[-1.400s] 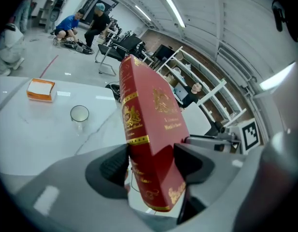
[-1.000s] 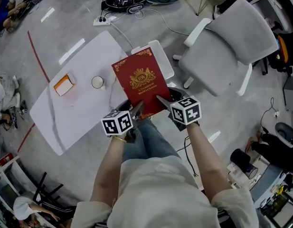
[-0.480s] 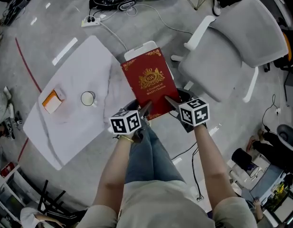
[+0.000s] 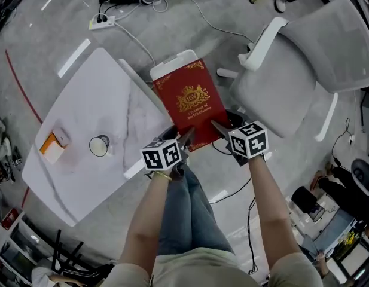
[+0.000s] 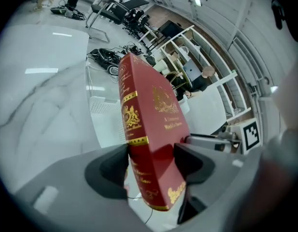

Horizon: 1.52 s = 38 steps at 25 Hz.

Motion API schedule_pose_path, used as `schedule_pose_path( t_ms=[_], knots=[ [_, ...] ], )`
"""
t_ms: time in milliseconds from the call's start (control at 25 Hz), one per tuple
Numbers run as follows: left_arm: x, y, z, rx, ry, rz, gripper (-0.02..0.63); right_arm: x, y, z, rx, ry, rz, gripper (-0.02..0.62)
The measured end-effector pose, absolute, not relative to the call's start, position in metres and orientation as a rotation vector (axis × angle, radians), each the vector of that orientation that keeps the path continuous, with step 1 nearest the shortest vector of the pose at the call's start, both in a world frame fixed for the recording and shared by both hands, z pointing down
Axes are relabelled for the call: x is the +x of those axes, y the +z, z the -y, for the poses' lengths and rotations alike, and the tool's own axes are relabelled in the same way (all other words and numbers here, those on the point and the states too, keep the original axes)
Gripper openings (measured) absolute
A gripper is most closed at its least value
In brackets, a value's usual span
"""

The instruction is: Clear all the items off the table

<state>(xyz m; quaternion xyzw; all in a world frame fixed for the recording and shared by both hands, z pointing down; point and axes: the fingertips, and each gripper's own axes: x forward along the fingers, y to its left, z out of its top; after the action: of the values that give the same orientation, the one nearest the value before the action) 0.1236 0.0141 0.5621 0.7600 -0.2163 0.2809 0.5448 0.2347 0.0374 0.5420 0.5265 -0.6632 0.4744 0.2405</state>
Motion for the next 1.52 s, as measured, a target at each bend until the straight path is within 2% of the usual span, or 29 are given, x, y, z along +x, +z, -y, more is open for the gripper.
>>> schedule_pose_path(
  t_ms=[680,1520],
  knots=[
    [0.177,0.642,0.029,1.65,0.599,0.674,0.296,0.29,0.624,0.017,1.332,1.31,1.859,0.239],
    [0.2,0.709,0.002,1.611,0.556,0.832,0.298,0.311,0.689,0.003,1.251,1.195,1.864,0.239]
  ],
)
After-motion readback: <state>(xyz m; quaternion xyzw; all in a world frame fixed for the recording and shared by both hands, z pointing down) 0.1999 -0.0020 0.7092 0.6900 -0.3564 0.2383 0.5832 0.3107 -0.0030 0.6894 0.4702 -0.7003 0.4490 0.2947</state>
